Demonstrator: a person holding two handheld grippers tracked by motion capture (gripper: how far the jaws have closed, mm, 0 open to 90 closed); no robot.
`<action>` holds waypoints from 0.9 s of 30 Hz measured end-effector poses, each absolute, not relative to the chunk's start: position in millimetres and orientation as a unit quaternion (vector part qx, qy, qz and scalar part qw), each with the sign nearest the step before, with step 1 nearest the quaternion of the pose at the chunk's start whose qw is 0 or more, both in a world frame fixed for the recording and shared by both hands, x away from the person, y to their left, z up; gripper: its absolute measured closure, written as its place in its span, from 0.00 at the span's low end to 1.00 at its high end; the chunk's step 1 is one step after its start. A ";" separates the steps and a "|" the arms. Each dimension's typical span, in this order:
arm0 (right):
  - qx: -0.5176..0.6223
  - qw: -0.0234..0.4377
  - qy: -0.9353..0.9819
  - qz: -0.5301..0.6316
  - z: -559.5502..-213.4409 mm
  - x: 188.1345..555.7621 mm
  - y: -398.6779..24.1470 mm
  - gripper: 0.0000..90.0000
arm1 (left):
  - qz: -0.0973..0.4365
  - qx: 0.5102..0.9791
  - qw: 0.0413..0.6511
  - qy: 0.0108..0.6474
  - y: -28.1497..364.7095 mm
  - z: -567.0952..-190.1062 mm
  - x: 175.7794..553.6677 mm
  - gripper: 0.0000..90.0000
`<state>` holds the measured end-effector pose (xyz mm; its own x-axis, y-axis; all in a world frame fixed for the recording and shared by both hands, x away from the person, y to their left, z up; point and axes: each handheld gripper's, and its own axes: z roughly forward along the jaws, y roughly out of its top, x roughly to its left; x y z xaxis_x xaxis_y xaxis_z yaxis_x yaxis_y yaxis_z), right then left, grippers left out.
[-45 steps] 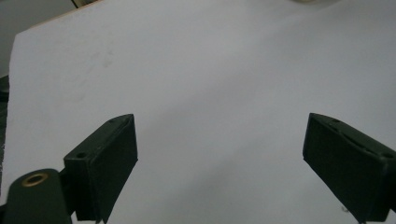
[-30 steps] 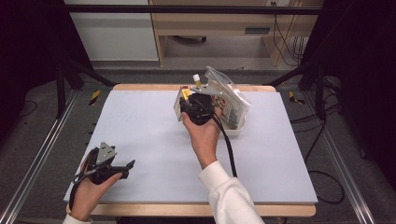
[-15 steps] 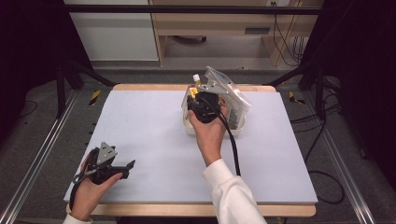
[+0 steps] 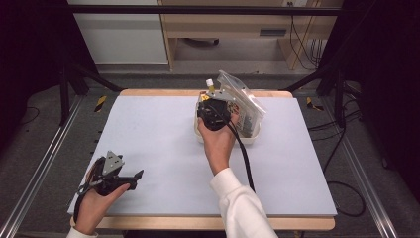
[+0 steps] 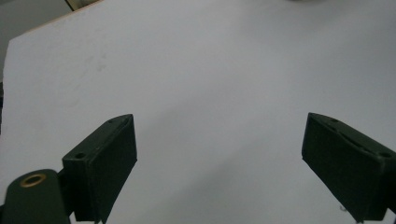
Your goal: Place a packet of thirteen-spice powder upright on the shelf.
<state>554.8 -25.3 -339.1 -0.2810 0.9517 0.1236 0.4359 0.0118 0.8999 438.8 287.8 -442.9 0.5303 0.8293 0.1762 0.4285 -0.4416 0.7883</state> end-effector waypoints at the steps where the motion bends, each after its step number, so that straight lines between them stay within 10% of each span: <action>1: 0.531 0.279 0.654 0.460 -340.3 555.8 -24.2 0.75 | 0.284 0.800 0.354 0.393 287.8 -442.9 438.7 0.11; 27: 0.540 0.304 0.642 0.452 -358.9 552.3 -13.7 0.75 | 0.283 0.804 0.350 0.389 286.0 -443.4 438.7 0.12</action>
